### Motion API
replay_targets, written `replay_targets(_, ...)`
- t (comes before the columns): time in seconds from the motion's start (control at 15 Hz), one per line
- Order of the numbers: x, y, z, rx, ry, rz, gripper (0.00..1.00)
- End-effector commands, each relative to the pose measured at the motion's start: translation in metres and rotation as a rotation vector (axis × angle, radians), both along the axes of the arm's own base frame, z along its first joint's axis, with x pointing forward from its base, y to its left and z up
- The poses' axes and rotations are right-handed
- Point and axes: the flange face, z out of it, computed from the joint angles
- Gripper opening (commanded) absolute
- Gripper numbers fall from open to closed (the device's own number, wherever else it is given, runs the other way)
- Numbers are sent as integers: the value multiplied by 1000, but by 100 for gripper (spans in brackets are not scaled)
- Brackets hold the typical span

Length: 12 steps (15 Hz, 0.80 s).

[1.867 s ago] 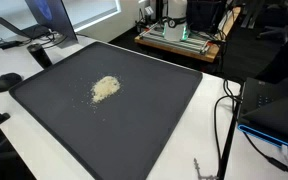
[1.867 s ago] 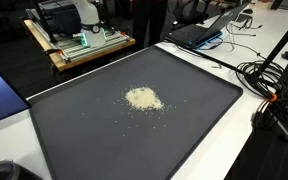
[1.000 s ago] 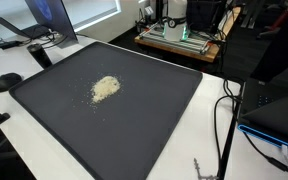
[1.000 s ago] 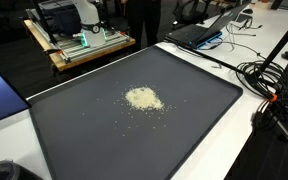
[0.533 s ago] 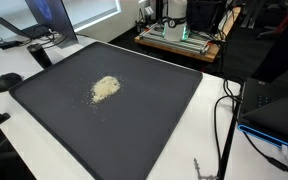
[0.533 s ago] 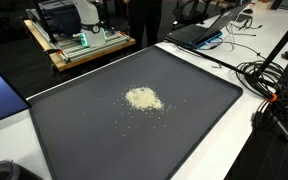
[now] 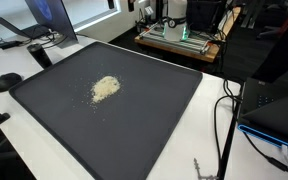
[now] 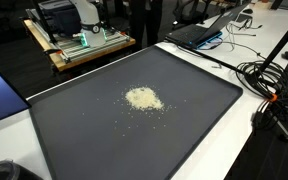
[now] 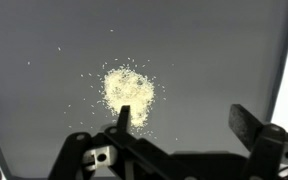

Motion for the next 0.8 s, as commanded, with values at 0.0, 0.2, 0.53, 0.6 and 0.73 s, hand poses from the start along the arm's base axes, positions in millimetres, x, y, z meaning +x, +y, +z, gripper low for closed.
replay_targets(0.0, 45, 7, -16, -104, 68, -111, 100)
replay_targets(0.2, 64, 16, -46, -102, 79, -169, 100)
replay_targets(0.53, 65, 16, -75, -89, 95, -190, 100)
replay_targets(0.6, 66, 16, -78, -90, 100, -189, 100)
replay_targets(0.73, 65, 16, -75, -89, 94, -189, 100)
